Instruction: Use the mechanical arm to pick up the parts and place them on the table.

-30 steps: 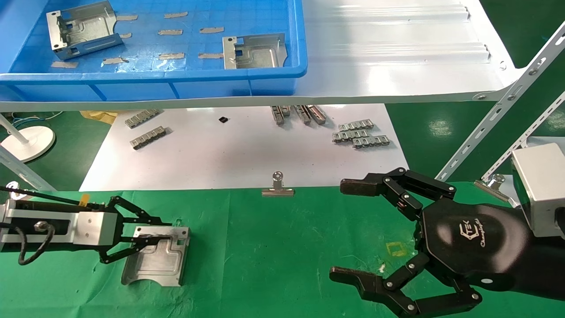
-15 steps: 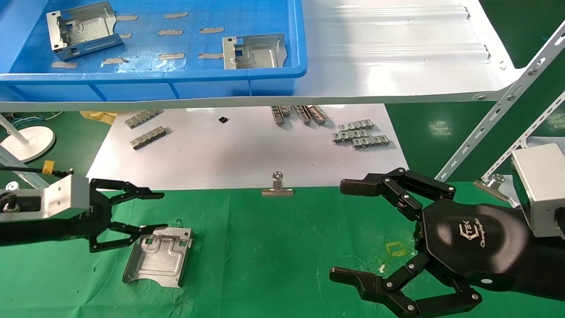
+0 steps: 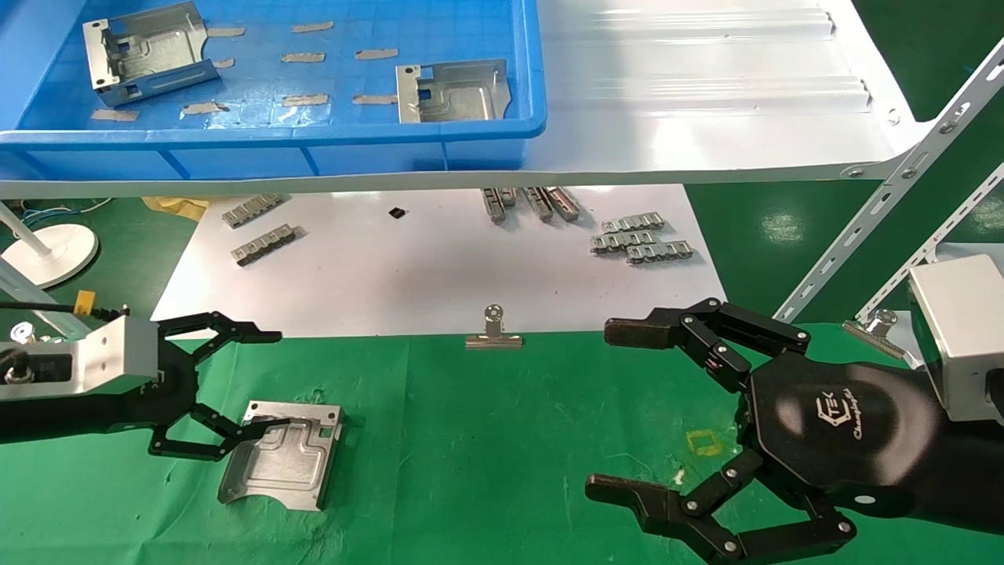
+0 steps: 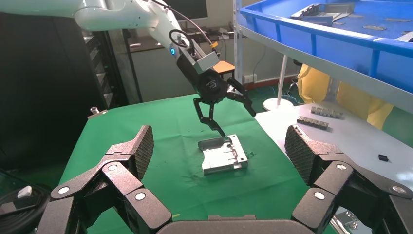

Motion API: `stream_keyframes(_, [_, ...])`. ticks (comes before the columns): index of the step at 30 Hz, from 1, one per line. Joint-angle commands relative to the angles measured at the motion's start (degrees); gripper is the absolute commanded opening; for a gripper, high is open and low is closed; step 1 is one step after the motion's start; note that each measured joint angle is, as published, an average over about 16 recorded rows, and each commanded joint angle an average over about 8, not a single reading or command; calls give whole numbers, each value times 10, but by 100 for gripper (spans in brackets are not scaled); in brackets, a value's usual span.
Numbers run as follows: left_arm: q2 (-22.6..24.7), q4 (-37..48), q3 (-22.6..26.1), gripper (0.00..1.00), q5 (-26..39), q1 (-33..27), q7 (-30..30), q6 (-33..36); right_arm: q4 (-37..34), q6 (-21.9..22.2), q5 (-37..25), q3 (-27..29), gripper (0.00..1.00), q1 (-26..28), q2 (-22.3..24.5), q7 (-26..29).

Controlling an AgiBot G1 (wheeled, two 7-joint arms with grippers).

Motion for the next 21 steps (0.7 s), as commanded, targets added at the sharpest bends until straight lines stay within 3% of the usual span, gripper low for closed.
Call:
stream_keyframes(1, [0,-4,-2,100,0,1,-2,-1,0,0,0,0,100,0,0,0])
stream_keyframes(21, [-34,-210,-99,100,-66,106,-166,-22,0,0,0,0,100,0,0,0])
